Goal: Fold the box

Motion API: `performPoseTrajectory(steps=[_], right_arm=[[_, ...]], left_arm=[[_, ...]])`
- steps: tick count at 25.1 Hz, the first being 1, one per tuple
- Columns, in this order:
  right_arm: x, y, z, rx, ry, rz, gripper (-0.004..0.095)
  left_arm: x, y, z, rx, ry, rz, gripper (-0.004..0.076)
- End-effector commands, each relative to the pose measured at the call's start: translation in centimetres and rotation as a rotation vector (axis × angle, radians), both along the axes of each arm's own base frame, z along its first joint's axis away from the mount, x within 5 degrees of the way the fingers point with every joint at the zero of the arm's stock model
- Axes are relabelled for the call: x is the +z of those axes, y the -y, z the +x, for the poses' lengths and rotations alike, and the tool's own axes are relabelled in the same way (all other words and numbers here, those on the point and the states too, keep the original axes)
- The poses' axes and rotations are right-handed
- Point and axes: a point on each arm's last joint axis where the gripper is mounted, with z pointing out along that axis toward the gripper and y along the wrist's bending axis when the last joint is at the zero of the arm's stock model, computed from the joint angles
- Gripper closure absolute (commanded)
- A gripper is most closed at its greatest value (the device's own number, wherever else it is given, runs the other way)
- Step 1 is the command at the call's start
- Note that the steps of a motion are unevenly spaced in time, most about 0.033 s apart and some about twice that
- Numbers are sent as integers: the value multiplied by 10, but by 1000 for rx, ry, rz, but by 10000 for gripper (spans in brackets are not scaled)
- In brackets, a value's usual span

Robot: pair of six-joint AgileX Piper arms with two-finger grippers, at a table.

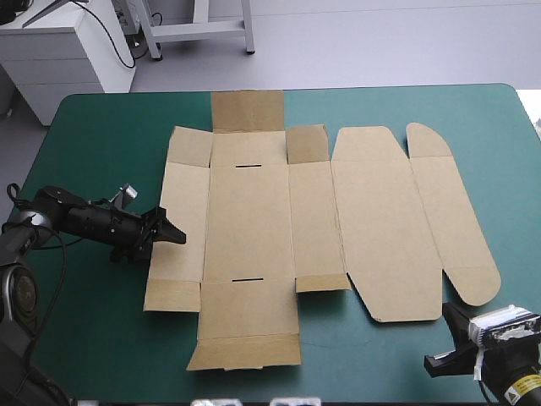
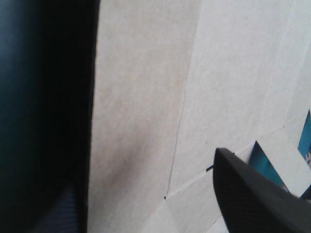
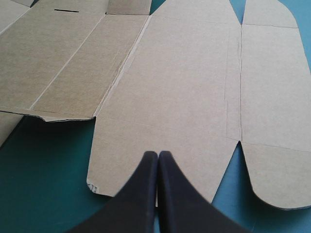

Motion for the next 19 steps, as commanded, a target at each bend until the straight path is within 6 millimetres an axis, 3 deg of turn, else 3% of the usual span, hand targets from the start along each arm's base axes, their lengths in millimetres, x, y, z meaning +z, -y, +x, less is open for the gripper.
performPoseTrajectory(steps=[1,15,17,19], right_arm=[[13,0,2,-2,77,18,928],[13,0,2,-2,77,18,928],[13,0,2,-2,77,18,928],[13,0,2,-2,77,18,928]], left_arm=[[11,12,-14,-60,-13,-111,272],[8,38,-16,-132,-7,-153,293],[8,37,-16,-129,-6,-154,344],[10,37,-15,-121,0,-162,454]])
